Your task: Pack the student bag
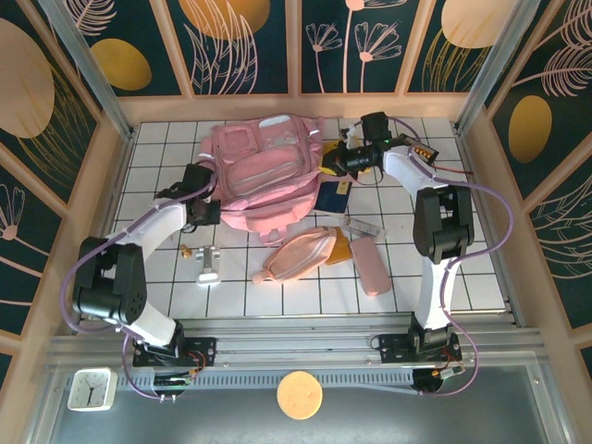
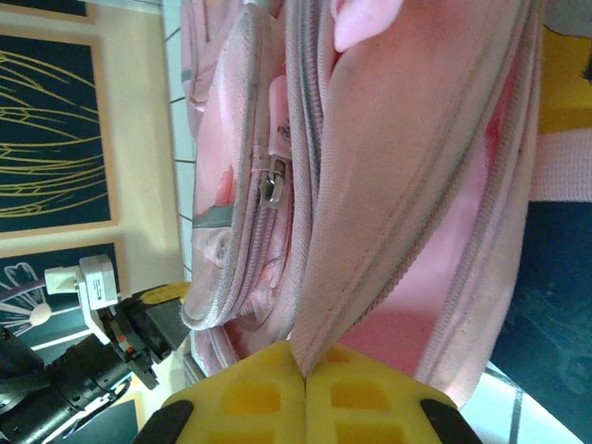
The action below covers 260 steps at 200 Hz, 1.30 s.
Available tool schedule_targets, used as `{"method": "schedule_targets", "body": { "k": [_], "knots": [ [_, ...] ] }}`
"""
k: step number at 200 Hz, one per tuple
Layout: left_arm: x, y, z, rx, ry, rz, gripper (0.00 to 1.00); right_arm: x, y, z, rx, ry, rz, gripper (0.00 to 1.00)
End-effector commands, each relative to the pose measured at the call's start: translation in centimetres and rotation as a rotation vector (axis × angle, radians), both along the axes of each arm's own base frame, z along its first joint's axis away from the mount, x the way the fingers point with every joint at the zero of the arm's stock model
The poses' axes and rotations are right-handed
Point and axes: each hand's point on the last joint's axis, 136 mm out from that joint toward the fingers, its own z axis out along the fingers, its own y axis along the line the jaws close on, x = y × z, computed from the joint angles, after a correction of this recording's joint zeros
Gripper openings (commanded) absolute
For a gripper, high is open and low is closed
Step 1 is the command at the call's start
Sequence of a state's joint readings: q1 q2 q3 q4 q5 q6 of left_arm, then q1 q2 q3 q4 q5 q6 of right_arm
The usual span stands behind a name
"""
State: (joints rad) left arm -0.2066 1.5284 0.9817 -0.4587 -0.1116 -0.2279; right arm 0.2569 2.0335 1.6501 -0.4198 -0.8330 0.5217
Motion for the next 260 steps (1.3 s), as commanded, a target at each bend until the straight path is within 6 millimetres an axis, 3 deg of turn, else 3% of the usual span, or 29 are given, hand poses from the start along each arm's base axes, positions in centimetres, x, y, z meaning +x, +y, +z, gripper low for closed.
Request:
{"method": "schedule_targets", "body": {
  "k": [1,28,55,87,91,102,114,125,144,162,193,212,239,260],
  "knots": [
    [-2.0,3.5,1.2,0.060,-0.010,0.081,0.00,3.3,-1.0,7.9,0.078,-0.220,-0.063,0.00],
    [-2.4,3.2,2.4,0.043,-0.072,0.057,0.00,3.0,0.7,12.6,0.254,-0.265,-0.060,0.00],
    [-2.9,3.0,1.7,0.040,-0.057,0.034,0.00,2.8,1.4,18.5,0.425,-0.323,-0.057,0.00],
    [-2.8,3.5,1.7,0.063,-0.059,0.050,0.03,2.5,2.8,23.7,0.503,-0.379,-0.012,0.00],
    [-2.7,3.5,1.8,0.060,-0.061,0.052,0.09,2.4,3.0,24.1,0.503,-0.383,-0.006,0.00],
    [-2.4,3.4,2.8,0.047,-0.095,0.059,0.42,2.3,3.6,25.0,0.498,-0.395,0.015,0.00],
    [-1.6,2.8,5.7,0.000,-0.188,0.052,0.75,2.1,4.6,25.3,0.488,-0.397,0.041,0.00],
    [-1.0,2.0,9.6,-0.054,-0.309,0.039,0.98,1.7,5.6,25.2,0.481,-0.392,0.059,0.00],
    [-0.3,0.7,16.6,-0.122,-0.535,-0.009,0.99,0.9,7.1,24.1,0.471,-0.367,0.077,0.00],
    [0.3,-3.2,20.9,-0.128,-0.651,-0.167,0.99,0.1,8.6,22.9,0.464,-0.343,0.095,0.00],
    [1.6,-11.9,22.4,-0.116,-0.654,-0.396,0.99,-1.0,10.6,21.9,0.461,-0.319,0.121,0.00],
    [2.8,-14.7,22.5,-0.138,-0.658,-0.419,0.99,-1.4,11.5,21.6,0.462,-0.307,0.130,0.00],
    [4.9,-15.8,19.5,-0.088,-0.572,-0.401,0.99,-2.1,12.6,22.1,0.473,-0.308,0.154,0.00],
    [6.4,-13.1,17.1,0.088,-0.496,-0.286,0.99,-2.6,13.0,22.3,0.478,-0.302,0.167,0.00]
  ]
}}
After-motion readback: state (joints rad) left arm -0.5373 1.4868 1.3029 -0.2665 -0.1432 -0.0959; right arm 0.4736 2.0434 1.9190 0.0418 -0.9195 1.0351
